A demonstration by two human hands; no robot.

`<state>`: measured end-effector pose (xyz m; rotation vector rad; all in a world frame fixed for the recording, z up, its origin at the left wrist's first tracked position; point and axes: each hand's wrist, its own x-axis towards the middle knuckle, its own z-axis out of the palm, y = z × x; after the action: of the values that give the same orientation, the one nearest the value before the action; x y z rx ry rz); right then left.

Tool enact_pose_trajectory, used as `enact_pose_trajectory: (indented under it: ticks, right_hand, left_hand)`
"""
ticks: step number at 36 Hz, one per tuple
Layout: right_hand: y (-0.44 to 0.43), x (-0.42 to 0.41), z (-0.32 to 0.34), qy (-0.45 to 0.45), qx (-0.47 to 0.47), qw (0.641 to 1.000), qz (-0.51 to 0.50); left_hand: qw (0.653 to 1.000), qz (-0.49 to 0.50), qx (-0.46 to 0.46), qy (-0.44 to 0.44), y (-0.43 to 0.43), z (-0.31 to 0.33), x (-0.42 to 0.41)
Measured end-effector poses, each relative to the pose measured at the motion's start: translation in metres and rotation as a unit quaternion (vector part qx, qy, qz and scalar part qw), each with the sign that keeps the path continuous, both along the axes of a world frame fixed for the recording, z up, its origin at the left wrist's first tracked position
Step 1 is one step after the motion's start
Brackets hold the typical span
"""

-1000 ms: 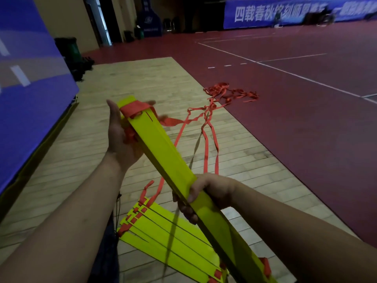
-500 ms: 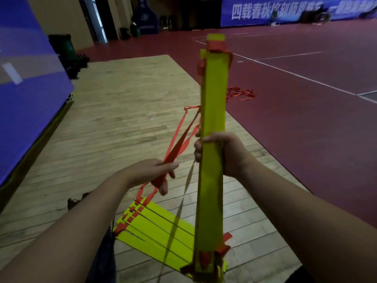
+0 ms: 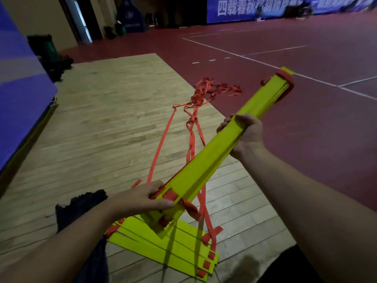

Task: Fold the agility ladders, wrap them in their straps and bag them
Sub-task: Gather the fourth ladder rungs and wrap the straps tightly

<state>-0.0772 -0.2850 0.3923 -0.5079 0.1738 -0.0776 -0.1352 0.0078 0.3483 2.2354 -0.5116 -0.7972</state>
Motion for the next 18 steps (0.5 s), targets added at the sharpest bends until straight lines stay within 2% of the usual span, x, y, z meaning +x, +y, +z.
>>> enact_pose_trajectory:
  ticks: [5,11,15,18]
  right_hand:
    - [-0.001,-0.003,0.000,0.013,0.021,1.000,-0.018]
    - [-0.007,-0.006,0.001,0.025,0.027,0.998,-0.054]
    - [-0.005,-0.006,-0.004,0.035,0.031,0.996,-0.077]
    - [-0.002,-0.006,-0.008,0.053,0.020,0.995,-0.082]
  left_hand:
    - [0.977,0.052,-0.149,0.141,-0.002,0.007,-0.011]
    - [0.917,0.071,-0.296,0.256,-0.011,0.019,-0.024]
    - [0.875,0.085,-0.350,0.323,-0.018,0.020,-0.028]
    - [0.860,0.114,-0.350,0.354,-0.017,0.022,-0.027]
